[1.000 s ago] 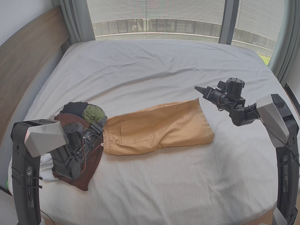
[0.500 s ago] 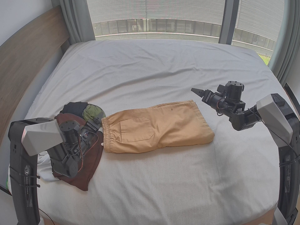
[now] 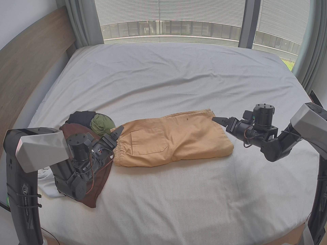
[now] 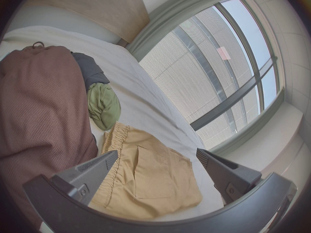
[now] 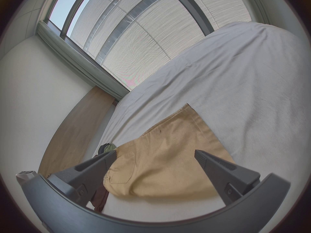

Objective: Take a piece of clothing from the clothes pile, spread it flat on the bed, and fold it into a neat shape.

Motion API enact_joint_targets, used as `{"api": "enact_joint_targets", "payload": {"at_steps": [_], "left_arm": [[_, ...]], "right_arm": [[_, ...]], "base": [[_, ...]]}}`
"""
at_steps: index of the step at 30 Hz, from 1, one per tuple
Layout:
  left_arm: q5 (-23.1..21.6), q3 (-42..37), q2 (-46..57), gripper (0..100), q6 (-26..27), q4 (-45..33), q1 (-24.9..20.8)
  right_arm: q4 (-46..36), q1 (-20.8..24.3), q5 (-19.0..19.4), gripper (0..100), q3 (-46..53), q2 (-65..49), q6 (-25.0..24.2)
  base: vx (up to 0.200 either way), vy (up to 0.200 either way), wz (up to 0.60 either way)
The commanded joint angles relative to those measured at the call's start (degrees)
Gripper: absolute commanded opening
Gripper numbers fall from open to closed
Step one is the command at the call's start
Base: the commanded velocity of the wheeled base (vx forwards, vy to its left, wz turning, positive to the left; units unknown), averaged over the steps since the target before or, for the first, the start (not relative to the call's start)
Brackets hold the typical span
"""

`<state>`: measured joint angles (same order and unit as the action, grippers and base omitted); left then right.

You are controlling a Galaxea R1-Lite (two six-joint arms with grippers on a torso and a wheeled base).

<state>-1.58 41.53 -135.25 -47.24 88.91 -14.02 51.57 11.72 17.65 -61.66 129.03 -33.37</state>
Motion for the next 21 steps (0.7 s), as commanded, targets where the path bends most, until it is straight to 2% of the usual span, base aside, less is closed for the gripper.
{"api": "enact_joint_targets", "payload": {"at_steps": [1, 5, 10, 21], "left_arm": [[-1.49, -3.92, 2.63, 100, 5.14, 0.04, -1.98], [-0.96, -4.0, 2.72, 100, 9.62, 0.13, -1.54], [-0.17, -4.18, 3.77, 100, 15.51, 0.13, -1.27], [0.09, -4.62, 3.07, 100, 18.85, 0.22, -0.22]], "right_arm": [[6.27, 0.06, 0.19, 100, 10.95, -5.01, -0.91], [9.08, -0.29, -0.07, 100, 13.14, -4.31, -1.79], [6.53, -0.55, 0.1, 100, 13.85, -4.22, -1.88], [5.56, -0.47, 0.19, 100, 13.5, 2.02, -1.88]], "base": [[0.0, 0.0, 0.0], [0.0, 0.0, 0.0], [0.0, 0.0, 0.0], [0.0, 0.0, 0.0]]}}
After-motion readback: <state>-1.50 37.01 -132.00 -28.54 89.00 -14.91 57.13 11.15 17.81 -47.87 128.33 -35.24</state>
